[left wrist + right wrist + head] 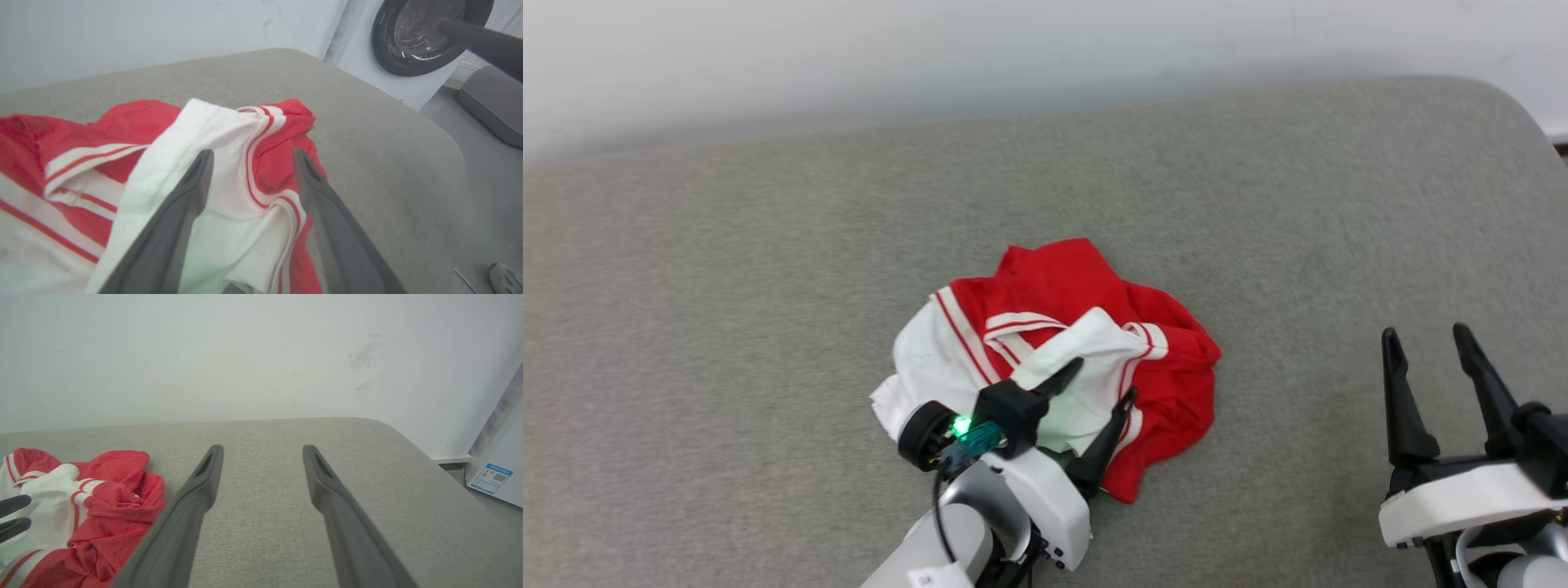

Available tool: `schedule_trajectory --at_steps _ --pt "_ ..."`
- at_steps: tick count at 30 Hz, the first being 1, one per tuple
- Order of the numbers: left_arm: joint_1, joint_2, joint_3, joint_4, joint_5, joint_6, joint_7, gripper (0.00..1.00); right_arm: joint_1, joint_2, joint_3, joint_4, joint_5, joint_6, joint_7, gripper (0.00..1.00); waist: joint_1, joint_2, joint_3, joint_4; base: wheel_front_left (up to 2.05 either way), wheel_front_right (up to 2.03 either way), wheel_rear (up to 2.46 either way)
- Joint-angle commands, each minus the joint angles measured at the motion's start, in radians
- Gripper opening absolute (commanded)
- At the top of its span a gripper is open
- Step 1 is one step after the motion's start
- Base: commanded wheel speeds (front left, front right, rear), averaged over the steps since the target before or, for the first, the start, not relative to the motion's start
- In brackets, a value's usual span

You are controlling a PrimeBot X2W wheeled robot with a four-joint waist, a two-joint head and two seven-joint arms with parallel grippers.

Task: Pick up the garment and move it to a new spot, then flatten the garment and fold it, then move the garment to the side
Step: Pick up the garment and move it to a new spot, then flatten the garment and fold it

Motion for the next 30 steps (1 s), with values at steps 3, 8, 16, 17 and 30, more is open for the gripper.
schedule_trajectory --at_steps 3,8,16,17,30 --pt "0.039 0.016 0.027 -0.042 0.007 0.029 -0.066 1.0 0.03 0.002 0.001 -0.006 -0.005 -0.001 0.016 1.0 -0.0001 -0.0001 -0.057 0.061 0.0 0.0 0.0" --pt "0.082 0.038 0.1 -0.091 -0.008 0.088 -0.114 1.0 0.064 0.002 0.008 -0.019 -0.01 -0.001 0.044 1.0 -0.0001 -0.0001 -0.1 0.104 0.0 0.0 0.0" --pt "0.186 0.087 0.247 -0.157 -0.026 0.177 -0.133 1.0 0.114 0.002 0.03 -0.038 -0.01 -0.001 0.074 1.0 -0.0001 -0.0001 -0.169 0.138 0.0 0.0 0.0" --pt "0.201 0.094 0.264 -0.164 -0.029 0.184 -0.133 1.0 0.121 0.002 0.035 -0.04 -0.008 -0.001 0.076 1.0 -0.0001 -0.0001 -0.175 0.138 0.0 0.0 0.0" --pt "0.341 0.183 0.369 -0.259 -0.02 0.231 -0.133 1.0 0.158 0.002 0.066 -0.096 -0.005 -0.001 0.108 1.0 -0.0001 -0.0001 -0.222 0.131 0.0 0.0 0.0"
